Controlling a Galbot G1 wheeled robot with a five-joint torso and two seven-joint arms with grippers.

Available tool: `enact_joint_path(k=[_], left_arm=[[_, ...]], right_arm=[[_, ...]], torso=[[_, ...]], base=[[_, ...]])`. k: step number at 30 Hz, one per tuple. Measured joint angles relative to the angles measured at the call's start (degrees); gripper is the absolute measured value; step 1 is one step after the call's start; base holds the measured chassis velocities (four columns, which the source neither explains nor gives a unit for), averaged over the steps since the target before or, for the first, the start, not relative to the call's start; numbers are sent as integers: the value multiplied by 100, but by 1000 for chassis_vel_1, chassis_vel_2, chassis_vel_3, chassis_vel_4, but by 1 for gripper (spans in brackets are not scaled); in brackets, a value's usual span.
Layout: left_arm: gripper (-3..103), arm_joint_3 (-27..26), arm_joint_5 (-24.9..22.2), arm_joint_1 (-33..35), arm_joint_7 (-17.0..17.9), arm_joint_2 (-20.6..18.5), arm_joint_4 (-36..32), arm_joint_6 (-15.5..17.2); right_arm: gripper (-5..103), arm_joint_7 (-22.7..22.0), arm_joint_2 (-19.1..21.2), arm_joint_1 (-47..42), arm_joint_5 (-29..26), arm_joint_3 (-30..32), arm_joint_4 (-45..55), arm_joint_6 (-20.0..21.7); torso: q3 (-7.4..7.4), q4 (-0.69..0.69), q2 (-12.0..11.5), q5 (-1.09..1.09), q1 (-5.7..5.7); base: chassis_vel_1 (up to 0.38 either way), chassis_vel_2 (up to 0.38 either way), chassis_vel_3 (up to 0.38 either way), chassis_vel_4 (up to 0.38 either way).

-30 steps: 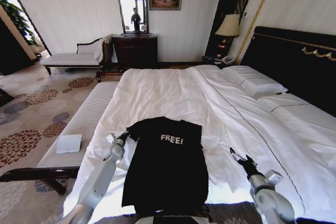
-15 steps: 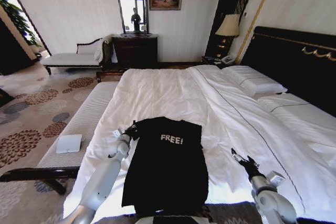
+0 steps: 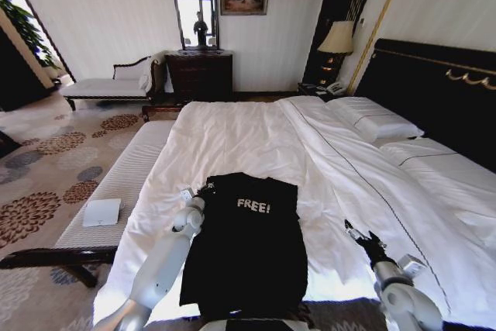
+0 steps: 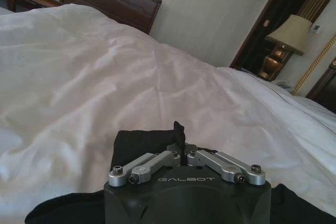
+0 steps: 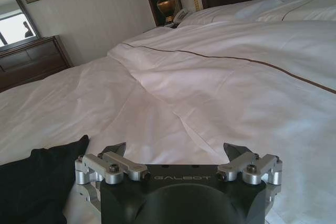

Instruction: Fold the clothes on the bed.

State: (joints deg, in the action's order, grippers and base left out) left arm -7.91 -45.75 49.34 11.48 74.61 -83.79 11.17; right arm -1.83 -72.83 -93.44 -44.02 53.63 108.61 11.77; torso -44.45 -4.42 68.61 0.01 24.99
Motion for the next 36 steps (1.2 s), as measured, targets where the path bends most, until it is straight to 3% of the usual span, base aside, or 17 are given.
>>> enact_joint_path(k=[10,34,36], left_arm=[[0,544,504,65,114,79,54,-23],[-2,757,921,-14,399,583,678,18],[8,798,958,12,413,576,644,49]], right_arm=[[100,54,21,-7,-138,50,-77,-54],[100,81,90,-7,-250,62,-118,-66],[100,83,94,-10,-257,64,-127,-68]], torso=[[0,0,0,-1,0],[0,0,0,-1,0],[0,-1,0,-1,0]], base=[[0,0,0,0],[0,0,0,0],[0,0,0,0]])
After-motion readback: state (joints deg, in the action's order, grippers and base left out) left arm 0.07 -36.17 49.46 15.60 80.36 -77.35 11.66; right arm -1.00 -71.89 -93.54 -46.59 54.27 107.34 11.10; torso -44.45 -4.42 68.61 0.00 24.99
